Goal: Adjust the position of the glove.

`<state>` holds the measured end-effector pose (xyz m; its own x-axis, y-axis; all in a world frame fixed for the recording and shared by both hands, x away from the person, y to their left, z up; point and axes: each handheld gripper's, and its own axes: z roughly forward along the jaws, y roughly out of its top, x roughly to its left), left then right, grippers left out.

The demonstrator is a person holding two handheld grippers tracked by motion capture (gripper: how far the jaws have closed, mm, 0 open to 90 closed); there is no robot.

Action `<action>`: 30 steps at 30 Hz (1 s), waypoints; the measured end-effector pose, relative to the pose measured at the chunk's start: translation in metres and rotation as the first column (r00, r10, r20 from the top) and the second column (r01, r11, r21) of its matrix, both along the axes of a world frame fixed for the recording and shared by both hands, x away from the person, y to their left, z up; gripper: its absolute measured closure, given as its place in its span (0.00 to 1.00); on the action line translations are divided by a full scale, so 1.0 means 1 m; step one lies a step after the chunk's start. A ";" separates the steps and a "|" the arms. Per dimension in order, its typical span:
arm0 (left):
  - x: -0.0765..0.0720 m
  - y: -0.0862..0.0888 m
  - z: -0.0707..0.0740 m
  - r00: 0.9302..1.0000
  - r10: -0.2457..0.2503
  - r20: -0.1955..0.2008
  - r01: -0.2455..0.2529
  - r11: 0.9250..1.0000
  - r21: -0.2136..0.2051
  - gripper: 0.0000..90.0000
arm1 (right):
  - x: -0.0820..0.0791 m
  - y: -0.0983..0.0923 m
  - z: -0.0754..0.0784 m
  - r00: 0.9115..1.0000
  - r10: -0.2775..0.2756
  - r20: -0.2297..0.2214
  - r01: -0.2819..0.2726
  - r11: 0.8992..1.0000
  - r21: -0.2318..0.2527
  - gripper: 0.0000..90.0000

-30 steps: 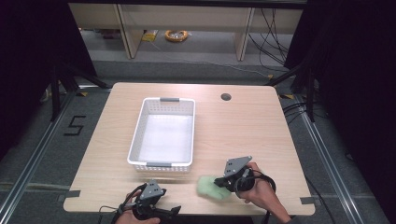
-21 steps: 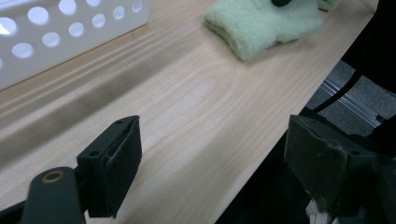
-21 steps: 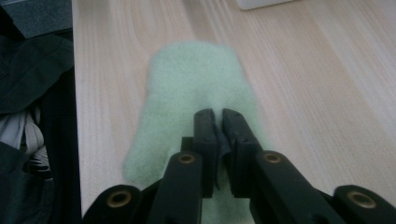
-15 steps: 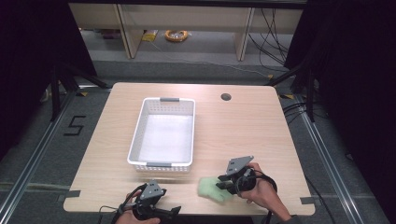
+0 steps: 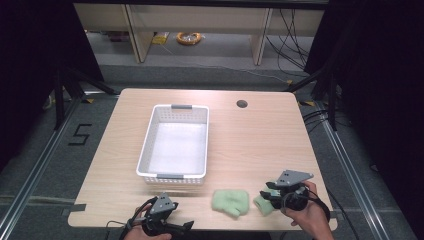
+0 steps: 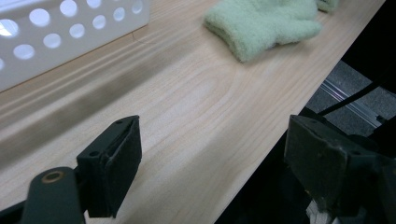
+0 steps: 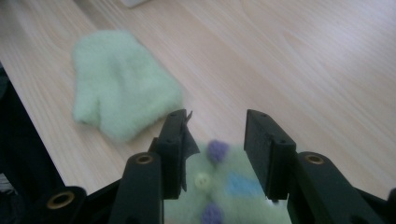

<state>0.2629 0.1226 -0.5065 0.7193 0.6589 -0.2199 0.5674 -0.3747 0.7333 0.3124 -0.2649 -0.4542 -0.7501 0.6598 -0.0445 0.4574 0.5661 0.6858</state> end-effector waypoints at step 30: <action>0.000 -0.001 0.000 1.000 -0.009 0.015 0.009 1.000 0.002 0.20 | 0.005 -0.028 -0.033 0.997 -0.045 -0.069 0.041 0.998 -0.057 0.69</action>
<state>0.2633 0.1219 -0.5066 0.7282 0.6530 -0.2081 0.5532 -0.3808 0.7409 0.3173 -0.2929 -0.4870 -0.7237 0.6895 -0.0297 0.5280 0.5810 0.6194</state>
